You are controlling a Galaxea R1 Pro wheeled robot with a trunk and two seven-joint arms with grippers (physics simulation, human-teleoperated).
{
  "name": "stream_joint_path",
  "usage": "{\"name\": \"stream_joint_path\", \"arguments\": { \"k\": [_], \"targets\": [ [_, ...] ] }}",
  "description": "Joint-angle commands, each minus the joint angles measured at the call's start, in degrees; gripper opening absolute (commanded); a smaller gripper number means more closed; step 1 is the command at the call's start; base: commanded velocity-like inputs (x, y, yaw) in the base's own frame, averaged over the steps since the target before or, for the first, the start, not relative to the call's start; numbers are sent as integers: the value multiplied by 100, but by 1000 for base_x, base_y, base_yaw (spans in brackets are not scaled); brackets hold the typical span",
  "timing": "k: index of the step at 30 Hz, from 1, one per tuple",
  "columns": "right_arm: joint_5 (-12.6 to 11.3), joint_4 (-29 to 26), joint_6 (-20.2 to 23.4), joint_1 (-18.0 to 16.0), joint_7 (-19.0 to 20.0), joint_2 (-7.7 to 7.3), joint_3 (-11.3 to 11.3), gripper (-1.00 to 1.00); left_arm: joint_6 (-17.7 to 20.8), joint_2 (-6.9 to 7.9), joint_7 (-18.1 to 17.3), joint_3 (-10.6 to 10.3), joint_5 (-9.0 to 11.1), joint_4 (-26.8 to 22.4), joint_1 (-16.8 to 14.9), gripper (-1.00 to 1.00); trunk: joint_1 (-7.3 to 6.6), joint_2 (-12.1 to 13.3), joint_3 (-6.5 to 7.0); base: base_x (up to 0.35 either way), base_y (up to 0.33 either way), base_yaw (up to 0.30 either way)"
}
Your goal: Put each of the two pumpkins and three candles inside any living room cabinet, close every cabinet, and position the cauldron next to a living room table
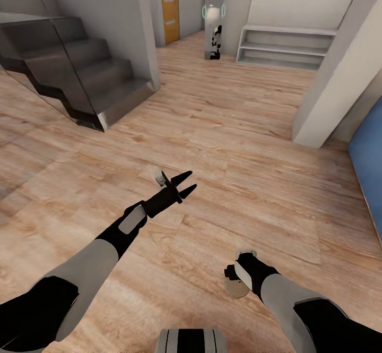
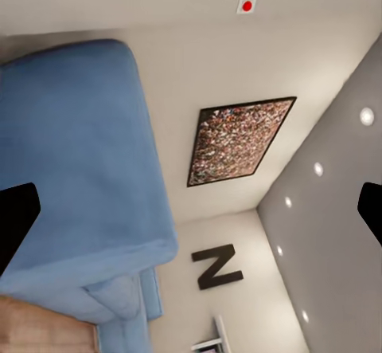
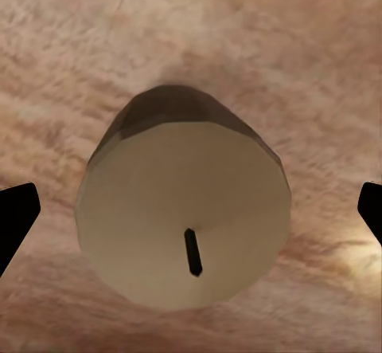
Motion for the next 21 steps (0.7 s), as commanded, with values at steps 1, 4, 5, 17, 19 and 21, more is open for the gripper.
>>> {"name": "stream_joint_path", "arguments": {
  "k": [1, 4, 5, 17, 19, 21],
  "targets": [
    [1, 0, 0, -1, 0, 0, 2, 100, 1, -1, 0, 0, 1, -2, 0, 100, 2, -2, -23, 0, 0, 0],
    [1, 0, -1, 1, 0, 0, 6, 100, 1, -2, 0, 0, 1, -4, 0, 100, 10, -6, -89, 0, 0, 0],
    [1, 0, -1, 0, 0, 2, 7, 100, 1, -3, 0, 0, 1, -4, 0, 100, 12, -7, -111, 0, 0, 0],
    [10, -18, -1, 0, -9, 1, 8, 100, 1, -3, 0, 0, 1, -5, 0, 100, 43, -23, -377, 0, 0, 0],
    [10, -19, -1, 2, -9, 0, 8, 100, 1, -3, 0, 0, 1, -5, 0, 100, 49, -26, -422, 0, 0, 0],
    [14, -24, -6, 2, -9, 0, 8, 100, 1, -3, 0, 0, 1, -5, 0, 100, 54, -28, -466, 0, 0, 0]
  ]
}}
